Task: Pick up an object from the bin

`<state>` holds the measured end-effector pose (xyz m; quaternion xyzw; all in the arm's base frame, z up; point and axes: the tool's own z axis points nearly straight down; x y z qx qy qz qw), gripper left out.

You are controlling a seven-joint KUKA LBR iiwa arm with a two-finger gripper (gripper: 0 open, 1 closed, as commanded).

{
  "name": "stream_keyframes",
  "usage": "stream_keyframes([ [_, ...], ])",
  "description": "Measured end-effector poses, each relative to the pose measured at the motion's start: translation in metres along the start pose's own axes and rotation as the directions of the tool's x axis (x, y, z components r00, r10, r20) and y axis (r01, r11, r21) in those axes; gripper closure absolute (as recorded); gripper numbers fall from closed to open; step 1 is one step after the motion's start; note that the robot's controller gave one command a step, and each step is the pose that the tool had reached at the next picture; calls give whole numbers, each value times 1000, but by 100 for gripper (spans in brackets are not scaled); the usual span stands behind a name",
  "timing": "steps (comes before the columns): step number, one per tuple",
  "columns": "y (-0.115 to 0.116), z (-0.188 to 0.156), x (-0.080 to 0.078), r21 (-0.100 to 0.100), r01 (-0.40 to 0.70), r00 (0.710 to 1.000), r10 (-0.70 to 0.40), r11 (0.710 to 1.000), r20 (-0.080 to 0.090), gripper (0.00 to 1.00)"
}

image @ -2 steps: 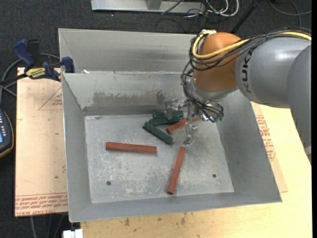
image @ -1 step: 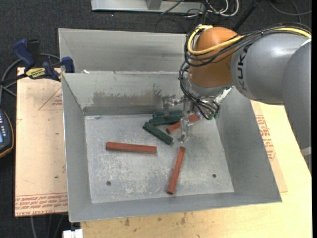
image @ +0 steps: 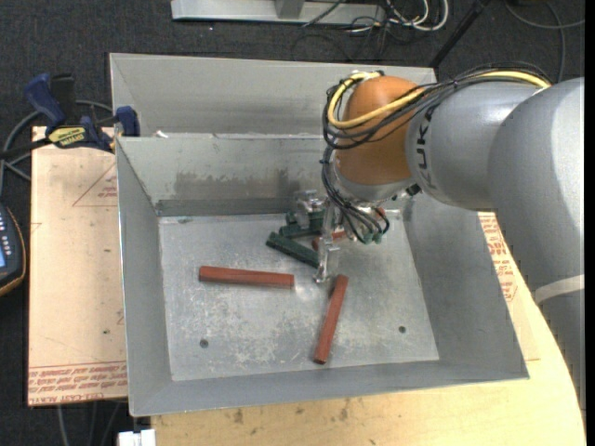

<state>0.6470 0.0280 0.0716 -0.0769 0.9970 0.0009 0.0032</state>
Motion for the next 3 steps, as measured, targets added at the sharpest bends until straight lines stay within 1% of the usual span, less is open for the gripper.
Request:
stream_keyframes([
  [1,0,-1,-1,0,1,1000,-1,1000,-2,0],
  [2,0,-2,-2,0,1,1000,-1,1000,-2,100],
  [3,1,-114,-5,2,2,1000,-2,1000,6,100],
])
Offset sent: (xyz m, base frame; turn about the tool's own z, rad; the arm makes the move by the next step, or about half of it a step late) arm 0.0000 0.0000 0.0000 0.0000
